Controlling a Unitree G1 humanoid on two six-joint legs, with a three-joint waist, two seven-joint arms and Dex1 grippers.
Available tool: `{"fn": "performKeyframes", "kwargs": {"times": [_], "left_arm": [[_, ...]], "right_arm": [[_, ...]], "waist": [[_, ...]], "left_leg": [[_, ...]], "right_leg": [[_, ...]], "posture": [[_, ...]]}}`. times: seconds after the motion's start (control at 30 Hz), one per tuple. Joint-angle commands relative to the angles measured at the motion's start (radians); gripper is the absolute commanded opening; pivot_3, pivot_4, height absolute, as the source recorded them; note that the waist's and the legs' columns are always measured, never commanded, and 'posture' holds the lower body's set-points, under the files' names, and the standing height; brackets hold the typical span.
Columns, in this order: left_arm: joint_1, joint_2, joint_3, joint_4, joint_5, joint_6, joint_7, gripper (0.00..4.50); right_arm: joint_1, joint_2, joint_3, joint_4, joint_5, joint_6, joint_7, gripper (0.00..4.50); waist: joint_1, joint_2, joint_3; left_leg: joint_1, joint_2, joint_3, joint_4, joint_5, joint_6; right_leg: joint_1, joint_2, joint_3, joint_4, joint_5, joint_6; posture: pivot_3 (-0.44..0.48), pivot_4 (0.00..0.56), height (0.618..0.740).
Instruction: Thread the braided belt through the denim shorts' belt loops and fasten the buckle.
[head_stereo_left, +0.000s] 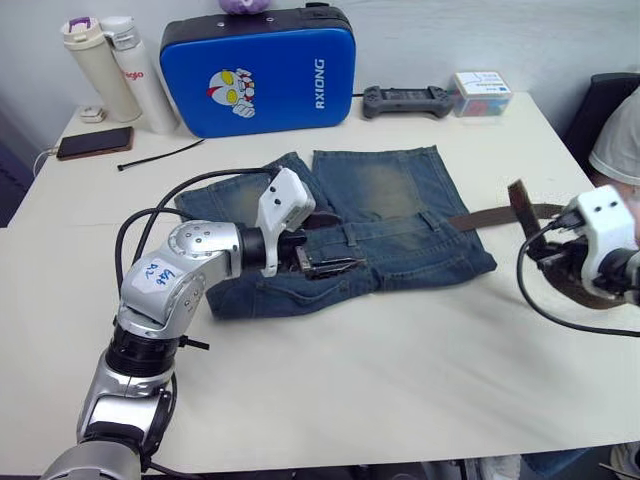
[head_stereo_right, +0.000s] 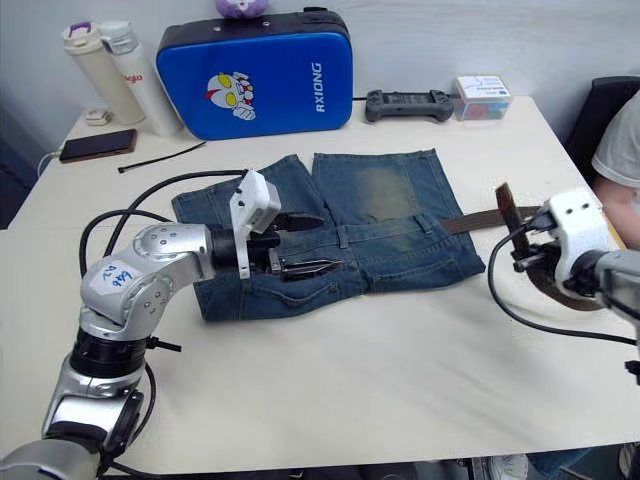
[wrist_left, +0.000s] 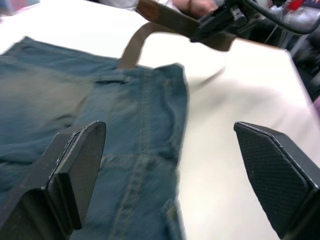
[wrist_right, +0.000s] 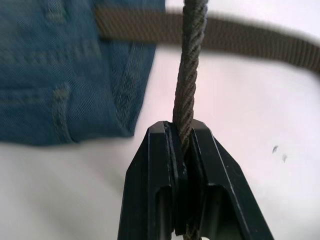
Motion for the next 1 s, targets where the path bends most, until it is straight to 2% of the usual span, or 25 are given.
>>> {"fn": "performKeyframes", "kwargs": {"times": [0.03, 0.1, 0.2, 0.3, 0.43, 0.67, 1.0], "left_arm": [[-0.003, -0.081, 0.053, 0.017, -0.116, 0.045, 0.006, 4.50], [0.017, -0.158, 0.077, 0.049, -0.191, 0.053, -0.005, 4.50], [0.054, -0.226, 0.044, 0.112, -0.185, -0.026, -0.057, 4.50], [0.053, -0.305, 0.019, 0.183, -0.148, -0.088, -0.033, 4.50], [0.038, -0.383, -0.013, 0.215, -0.160, -0.108, -0.045, 4.50], [-0.002, -0.401, -0.029, 0.319, -0.120, -0.114, -0.038, 4.50], [-0.029, -0.431, -0.011, 0.348, -0.136, -0.106, -0.041, 4.50]], "right_arm": [[-0.056, -0.010, -0.073, -0.131, 0.171, 0.002, 0.144, 0.01], [-0.056, 0.011, -0.080, -0.179, 0.244, 0.038, 0.166, 0.01], [-0.027, 0.043, -0.097, -0.219, 0.360, 0.104, 0.187, 0.01], [-0.007, 0.062, -0.107, -0.226, 0.414, 0.124, 0.181, 0.01], [0.033, 0.036, -0.109, -0.236, 0.469, 0.141, 0.211, 0.01], [0.069, -0.006, -0.134, -0.255, 0.558, 0.156, 0.235, 0.01], [0.116, -0.032, -0.184, -0.245, 0.617, 0.148, 0.225, 0.01]], "waist": [[0.001, 0.000, 0.000], [0.004, 0.000, 0.000], [0.010, 0.000, 0.000], [0.022, 0.000, 0.000], [0.036, 0.000, 0.000], [0.031, 0.000, 0.000], [0.036, 0.000, 0.000]], "left_leg": [[0.000, 0.000, 0.000, 0.000, 0.000, 0.000], [0.000, 0.001, 0.000, 0.001, 0.000, 0.000], [0.000, 0.001, -0.001, 0.004, -0.001, 0.000], [-0.002, 0.000, -0.001, 0.009, -0.002, 0.002], [-0.006, -0.001, -0.001, 0.012, -0.002, 0.002], [-0.005, 0.000, -0.001, 0.012, -0.002, 0.002], [-0.006, -0.001, -0.001, 0.012, -0.002, 0.003]], "right_leg": [[0.000, 0.000, 0.000, 0.000, 0.000, 0.000], [0.000, 0.000, -0.001, 0.000, 0.000, 0.000], [0.002, 0.000, -0.001, -0.001, 0.000, 0.000], [0.002, 0.000, -0.001, 0.001, 0.000, 0.000], [0.000, -0.001, -0.001, 0.001, 0.001, 0.002], [0.000, 0.000, -0.001, 0.002, 0.001, 0.002], [-0.001, -0.001, -0.001, 0.001, 0.001, 0.002]], "posture": [[0.000, 0.150, 0.740], [0.000, 0.150, 0.740], [0.000, 0.150, 0.740], [0.000, 0.150, 0.740], [0.000, 0.150, 0.740], [0.000, 0.150, 0.740], [0.000, 0.150, 0.740]]}}
